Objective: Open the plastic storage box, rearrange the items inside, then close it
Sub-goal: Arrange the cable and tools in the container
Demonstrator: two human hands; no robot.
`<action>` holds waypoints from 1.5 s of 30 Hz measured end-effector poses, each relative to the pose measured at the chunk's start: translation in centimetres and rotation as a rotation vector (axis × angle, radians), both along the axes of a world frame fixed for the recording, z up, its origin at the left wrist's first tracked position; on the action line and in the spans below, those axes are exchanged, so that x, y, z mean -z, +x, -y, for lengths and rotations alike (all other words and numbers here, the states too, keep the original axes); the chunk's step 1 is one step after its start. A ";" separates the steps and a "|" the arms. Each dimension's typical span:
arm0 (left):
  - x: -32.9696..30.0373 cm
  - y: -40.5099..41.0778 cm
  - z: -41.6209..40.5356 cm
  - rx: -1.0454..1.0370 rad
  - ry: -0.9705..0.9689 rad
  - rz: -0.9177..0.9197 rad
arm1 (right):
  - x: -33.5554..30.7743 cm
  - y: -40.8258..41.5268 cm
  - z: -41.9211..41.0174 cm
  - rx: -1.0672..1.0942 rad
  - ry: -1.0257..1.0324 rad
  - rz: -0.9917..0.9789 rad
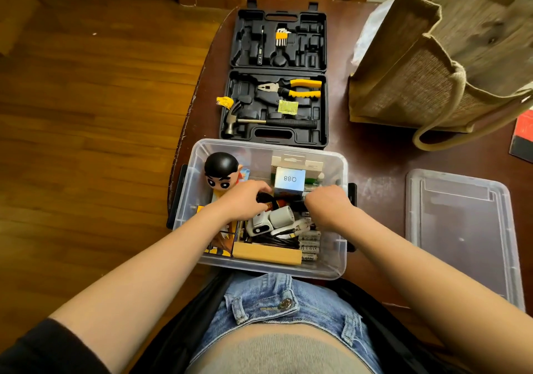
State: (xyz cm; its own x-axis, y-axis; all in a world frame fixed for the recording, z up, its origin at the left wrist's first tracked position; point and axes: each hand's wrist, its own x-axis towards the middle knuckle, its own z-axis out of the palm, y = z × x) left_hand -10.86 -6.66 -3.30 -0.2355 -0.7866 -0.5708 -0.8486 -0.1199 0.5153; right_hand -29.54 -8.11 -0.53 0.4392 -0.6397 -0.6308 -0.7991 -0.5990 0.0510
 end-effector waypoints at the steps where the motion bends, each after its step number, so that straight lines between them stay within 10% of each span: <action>1: 0.1 0.1 -0.2 0.034 -0.011 0.014 | -0.1 -0.1 -0.1 0.000 0.011 -0.013; 18: 0.0 0.0 -1.5 0.361 -0.074 0.269 | 1.5 1.2 -1.1 0.237 0.214 0.278; 27: -2.4 1.8 -0.9 0.008 0.197 -0.386 | -1.9 0.2 -0.3 0.541 0.137 0.782; 35: -5.1 3.5 0.8 -0.122 0.248 -0.566 | -4.3 2.1 1.3 0.475 0.055 0.981; 45: -2.3 1.5 1.4 -0.458 -0.241 -0.408 | -4.4 5.1 4.2 0.411 -0.062 0.867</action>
State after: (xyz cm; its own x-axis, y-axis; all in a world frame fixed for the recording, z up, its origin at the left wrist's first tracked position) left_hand -9.31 -8.04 -0.97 -0.0064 -0.9533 -0.3021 -0.4698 -0.2638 0.8425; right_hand -24.41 -12.36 3.82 0.4706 -0.8691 -0.1522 -0.7212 -0.2794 -0.6339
